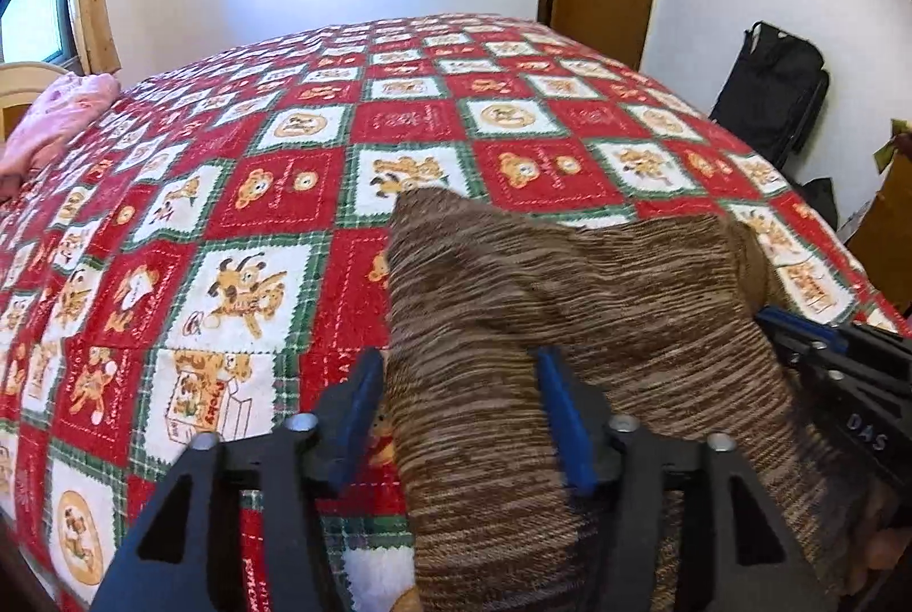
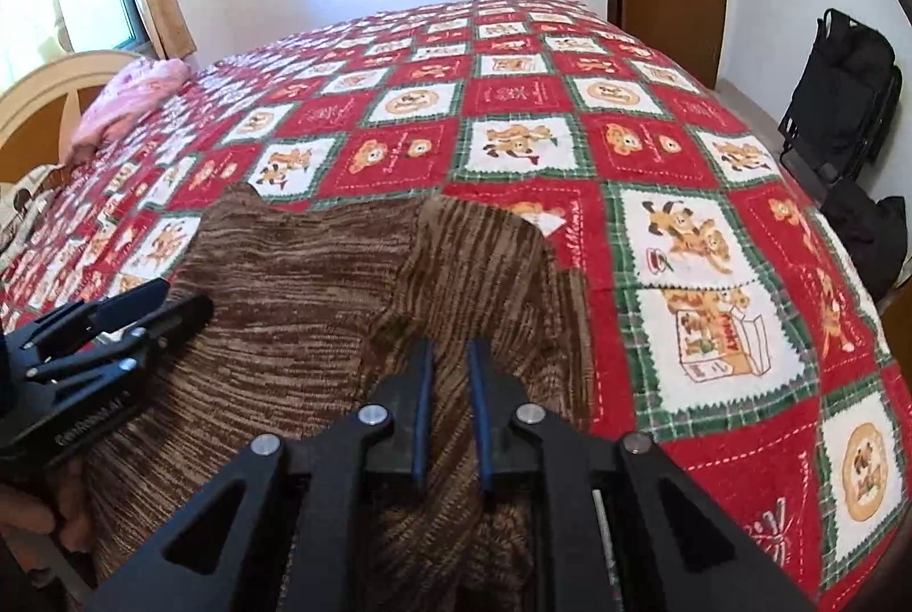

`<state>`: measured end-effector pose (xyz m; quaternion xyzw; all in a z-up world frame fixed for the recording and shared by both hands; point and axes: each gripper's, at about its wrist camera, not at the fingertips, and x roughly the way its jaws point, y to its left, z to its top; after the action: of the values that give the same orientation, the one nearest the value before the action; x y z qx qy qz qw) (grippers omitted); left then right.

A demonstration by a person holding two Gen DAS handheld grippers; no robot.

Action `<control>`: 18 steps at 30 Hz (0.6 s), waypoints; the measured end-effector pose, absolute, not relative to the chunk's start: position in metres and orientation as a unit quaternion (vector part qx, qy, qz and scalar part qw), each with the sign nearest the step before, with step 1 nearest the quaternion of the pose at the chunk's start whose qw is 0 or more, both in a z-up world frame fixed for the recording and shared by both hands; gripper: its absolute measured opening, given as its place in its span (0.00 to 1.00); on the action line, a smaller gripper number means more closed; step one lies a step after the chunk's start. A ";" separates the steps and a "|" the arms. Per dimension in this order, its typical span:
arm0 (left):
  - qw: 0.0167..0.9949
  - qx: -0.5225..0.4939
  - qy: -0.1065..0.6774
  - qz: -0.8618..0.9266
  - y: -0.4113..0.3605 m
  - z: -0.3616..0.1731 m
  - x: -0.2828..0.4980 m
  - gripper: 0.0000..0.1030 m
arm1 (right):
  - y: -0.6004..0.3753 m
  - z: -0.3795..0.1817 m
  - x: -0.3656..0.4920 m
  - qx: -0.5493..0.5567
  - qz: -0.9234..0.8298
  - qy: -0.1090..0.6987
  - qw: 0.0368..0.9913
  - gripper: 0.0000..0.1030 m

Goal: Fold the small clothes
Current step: 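Grasp the sweater end with the right tool while the left tool grips beside it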

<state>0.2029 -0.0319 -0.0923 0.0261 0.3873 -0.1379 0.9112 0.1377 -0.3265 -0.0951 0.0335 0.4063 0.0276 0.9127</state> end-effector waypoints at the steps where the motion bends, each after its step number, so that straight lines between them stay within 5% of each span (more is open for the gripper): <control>1: 0.911 0.025 0.389 -0.132 -0.031 -0.092 0.203 0.67 | -0.327 -0.096 0.140 0.037 0.029 0.405 0.913 0.16; 5: 0.905 0.019 0.405 -0.129 -0.026 -0.088 0.203 0.69 | -0.335 -0.091 0.132 0.067 0.032 0.385 0.920 0.27; 7: 0.903 0.025 0.407 -0.132 -0.026 -0.084 0.199 0.69 | -0.341 -0.082 0.122 0.086 0.016 0.357 0.930 0.71; 9: 0.903 0.031 0.404 -0.141 -0.026 -0.078 0.194 0.69 | -0.347 -0.071 0.112 0.099 -0.006 0.326 0.940 0.85; 18: 0.897 0.011 0.407 -0.170 -0.030 -0.074 0.185 0.69 | -0.380 -0.072 0.084 0.183 -0.045 0.337 0.922 0.84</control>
<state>0.1849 -0.0305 -0.0743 0.0108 0.4074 -0.1704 0.8971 0.0839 -0.3798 -0.0718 0.1835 0.3368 -0.0450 0.9224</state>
